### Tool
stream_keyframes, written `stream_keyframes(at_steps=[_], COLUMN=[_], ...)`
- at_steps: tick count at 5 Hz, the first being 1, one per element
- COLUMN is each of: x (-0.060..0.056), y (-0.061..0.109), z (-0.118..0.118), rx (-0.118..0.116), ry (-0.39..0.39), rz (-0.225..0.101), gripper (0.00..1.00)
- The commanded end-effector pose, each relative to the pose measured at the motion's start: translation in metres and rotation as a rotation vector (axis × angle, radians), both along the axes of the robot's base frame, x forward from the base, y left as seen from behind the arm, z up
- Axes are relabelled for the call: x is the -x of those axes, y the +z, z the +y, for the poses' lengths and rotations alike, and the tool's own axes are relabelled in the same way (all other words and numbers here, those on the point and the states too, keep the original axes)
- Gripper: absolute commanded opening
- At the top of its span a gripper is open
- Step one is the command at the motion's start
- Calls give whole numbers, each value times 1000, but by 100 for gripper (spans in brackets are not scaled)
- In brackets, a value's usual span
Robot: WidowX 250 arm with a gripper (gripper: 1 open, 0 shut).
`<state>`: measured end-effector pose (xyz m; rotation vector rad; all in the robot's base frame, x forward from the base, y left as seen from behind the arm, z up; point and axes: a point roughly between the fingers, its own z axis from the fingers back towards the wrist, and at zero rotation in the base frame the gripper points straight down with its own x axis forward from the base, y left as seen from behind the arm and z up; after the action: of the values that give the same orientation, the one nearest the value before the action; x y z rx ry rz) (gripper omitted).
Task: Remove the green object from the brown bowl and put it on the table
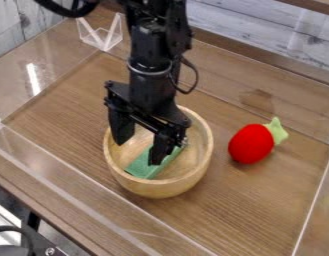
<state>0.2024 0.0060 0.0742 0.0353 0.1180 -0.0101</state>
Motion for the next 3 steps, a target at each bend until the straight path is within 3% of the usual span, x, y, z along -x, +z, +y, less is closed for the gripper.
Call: stream_keyframes(at_steps=[1, 2, 3], x=[-8, -14, -16], y=[11, 12, 6], z=[-8, -17, -20], rx=[-3, -9, -14], ry=[-6, -12, 38], rz=[-33, -28, -25], gripper=[100, 100, 100])
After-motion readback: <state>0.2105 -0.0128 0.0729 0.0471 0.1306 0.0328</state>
